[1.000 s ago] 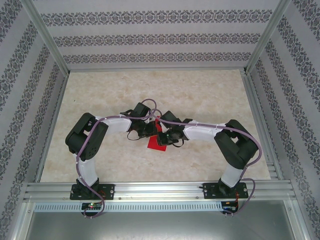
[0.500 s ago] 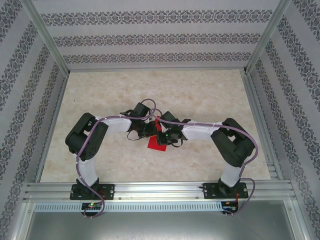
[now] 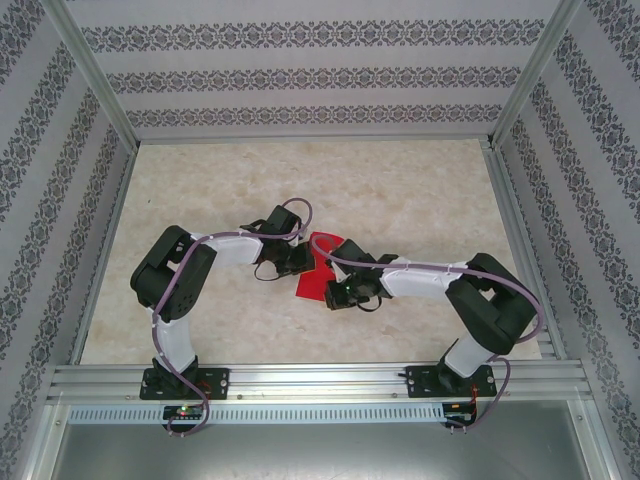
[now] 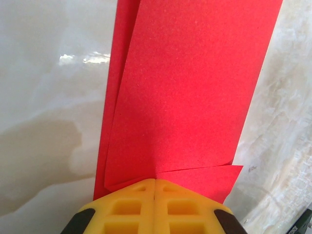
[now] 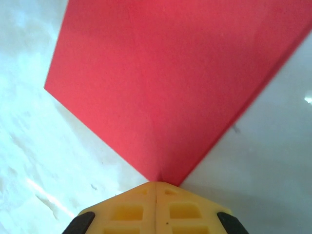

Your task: Fold a paper plane with a square sheet of paper (pick it up from the middle)

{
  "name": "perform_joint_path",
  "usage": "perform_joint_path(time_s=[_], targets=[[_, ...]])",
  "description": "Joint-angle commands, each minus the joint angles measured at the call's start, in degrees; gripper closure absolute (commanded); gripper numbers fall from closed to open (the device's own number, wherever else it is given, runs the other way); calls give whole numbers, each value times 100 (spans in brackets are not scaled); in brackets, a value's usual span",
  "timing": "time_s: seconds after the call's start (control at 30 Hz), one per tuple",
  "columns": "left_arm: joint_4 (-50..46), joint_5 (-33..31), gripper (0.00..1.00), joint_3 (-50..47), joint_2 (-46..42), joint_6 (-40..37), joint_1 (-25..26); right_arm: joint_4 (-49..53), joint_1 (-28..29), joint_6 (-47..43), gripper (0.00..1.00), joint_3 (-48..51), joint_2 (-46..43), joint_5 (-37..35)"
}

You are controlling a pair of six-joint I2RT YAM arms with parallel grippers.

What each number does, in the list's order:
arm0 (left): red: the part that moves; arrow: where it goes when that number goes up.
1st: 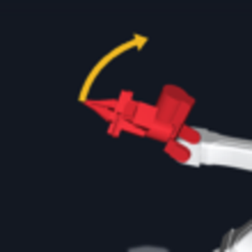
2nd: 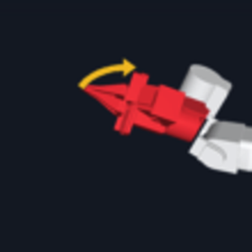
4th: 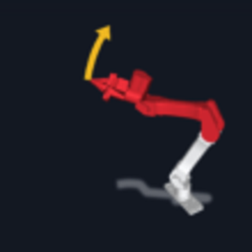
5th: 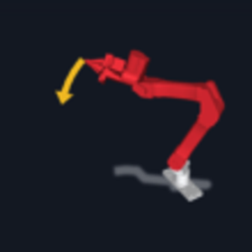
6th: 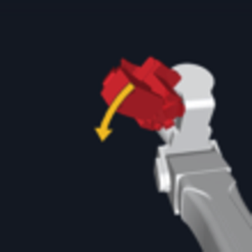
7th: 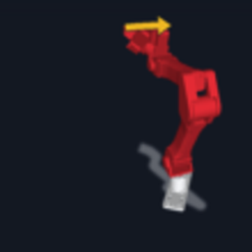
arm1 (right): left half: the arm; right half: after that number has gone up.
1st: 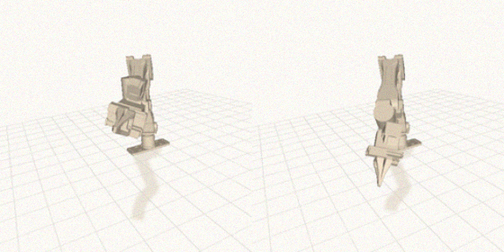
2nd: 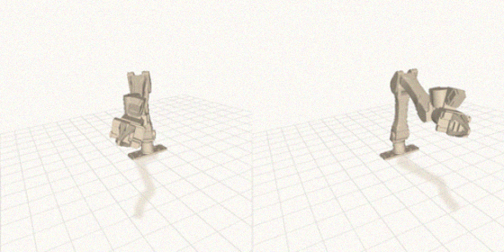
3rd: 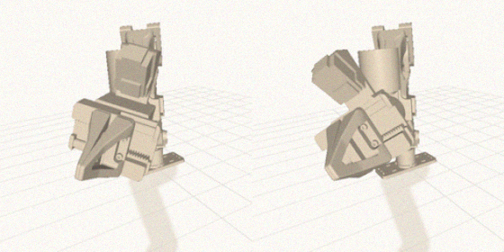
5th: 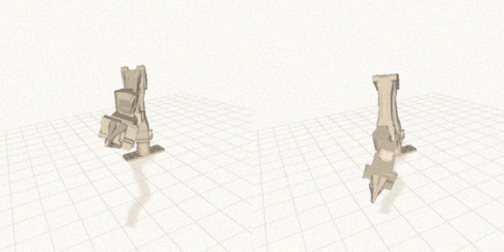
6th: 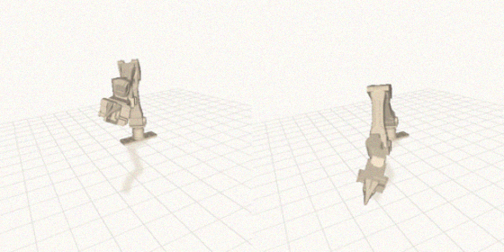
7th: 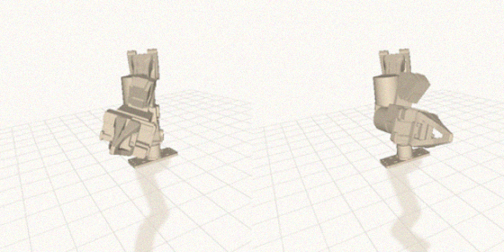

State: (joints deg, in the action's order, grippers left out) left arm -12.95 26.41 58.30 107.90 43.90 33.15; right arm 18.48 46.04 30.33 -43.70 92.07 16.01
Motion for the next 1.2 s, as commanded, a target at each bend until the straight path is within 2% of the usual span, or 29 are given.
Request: perform_joint_path(time_s=[0.0, 0.13, 0.27, 0.47, 0.6, 0.73, 0.93, 1.17], targets=[[-683, -651, 97, -302, 450, -3, 55, 289, 41, 38, 93, -53, -385, -284], [-615, -540, 97, -279, 391, -30, 52, -183, -44, 284, 90, -50, -652, -478], [-511, -412, 97, -271, 339, -71, 57, -623, -71, 568, 90, -98, -405, -366], [-440, -269, 96, -220, 266, -180, 52, -625, -67, 744, 93, -129, 71, -409], [-593, -240, 95, -62, 193, -548, 58, -518, -69, 762, 94, -43, 195, -508], [-452, 120, 93, 1, 13, -733, 65, -355, -68, 817, 95, 31, 267, -617], [242, 695, 90, -181, -427, -414, 153, -380, -67, 922, 96, 90, 311, -592], [363, 520, 94, -377, -562, -284, 392, -337, -69, 914, 96, 20, 424, -516]])
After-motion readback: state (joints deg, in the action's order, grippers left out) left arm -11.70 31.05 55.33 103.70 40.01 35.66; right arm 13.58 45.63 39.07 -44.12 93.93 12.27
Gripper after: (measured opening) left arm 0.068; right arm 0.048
